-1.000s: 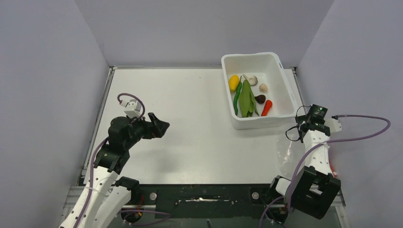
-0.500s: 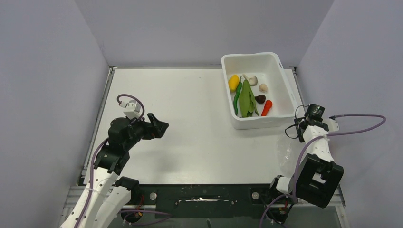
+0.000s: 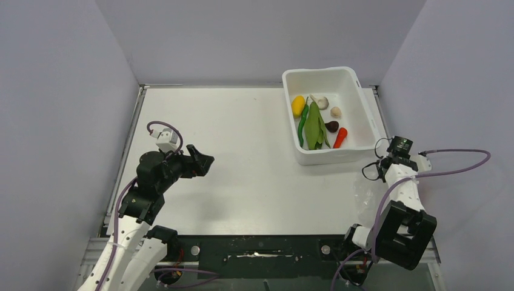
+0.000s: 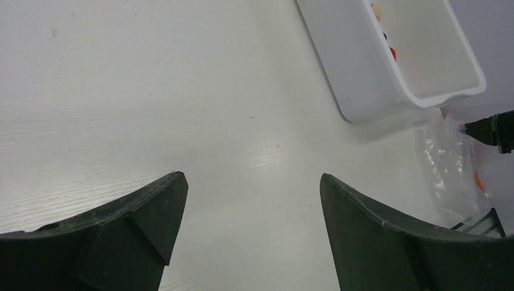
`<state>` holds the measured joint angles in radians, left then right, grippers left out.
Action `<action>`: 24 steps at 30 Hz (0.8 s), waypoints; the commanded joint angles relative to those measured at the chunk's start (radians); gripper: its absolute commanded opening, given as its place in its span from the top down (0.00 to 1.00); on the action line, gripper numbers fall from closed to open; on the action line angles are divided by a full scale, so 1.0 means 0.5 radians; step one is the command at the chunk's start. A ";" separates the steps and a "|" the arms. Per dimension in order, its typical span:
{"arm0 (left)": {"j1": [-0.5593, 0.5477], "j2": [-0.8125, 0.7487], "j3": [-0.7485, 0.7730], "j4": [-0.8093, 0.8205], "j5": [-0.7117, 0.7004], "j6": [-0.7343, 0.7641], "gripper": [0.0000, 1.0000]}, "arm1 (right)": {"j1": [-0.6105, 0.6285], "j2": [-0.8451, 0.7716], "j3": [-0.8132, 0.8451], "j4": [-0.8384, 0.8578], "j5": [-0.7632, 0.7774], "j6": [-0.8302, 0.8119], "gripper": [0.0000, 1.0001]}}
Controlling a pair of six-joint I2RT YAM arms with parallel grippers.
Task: Place the food in the zip-top bag and seal the zipper
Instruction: Pick up the zipper food storage bag at the corner of the board.
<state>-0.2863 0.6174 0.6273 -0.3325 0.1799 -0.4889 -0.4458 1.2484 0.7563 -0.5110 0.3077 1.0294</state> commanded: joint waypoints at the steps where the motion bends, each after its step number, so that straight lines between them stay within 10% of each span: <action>1: 0.015 -0.015 0.006 0.120 0.002 0.022 0.20 | -0.001 -0.209 0.035 -0.036 0.105 -0.028 1.00; 13: 0.016 0.008 -0.004 0.130 0.036 0.017 0.20 | 0.069 -0.446 0.109 -0.095 0.248 -0.137 1.00; 24: 0.015 0.012 -0.023 0.156 0.041 0.002 0.20 | 0.702 -0.747 0.055 -0.154 0.242 -0.166 1.00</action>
<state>-0.2844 0.6266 0.6125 -0.3244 0.1879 -0.4896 -0.1791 0.9211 0.7704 -0.5854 0.4107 0.9535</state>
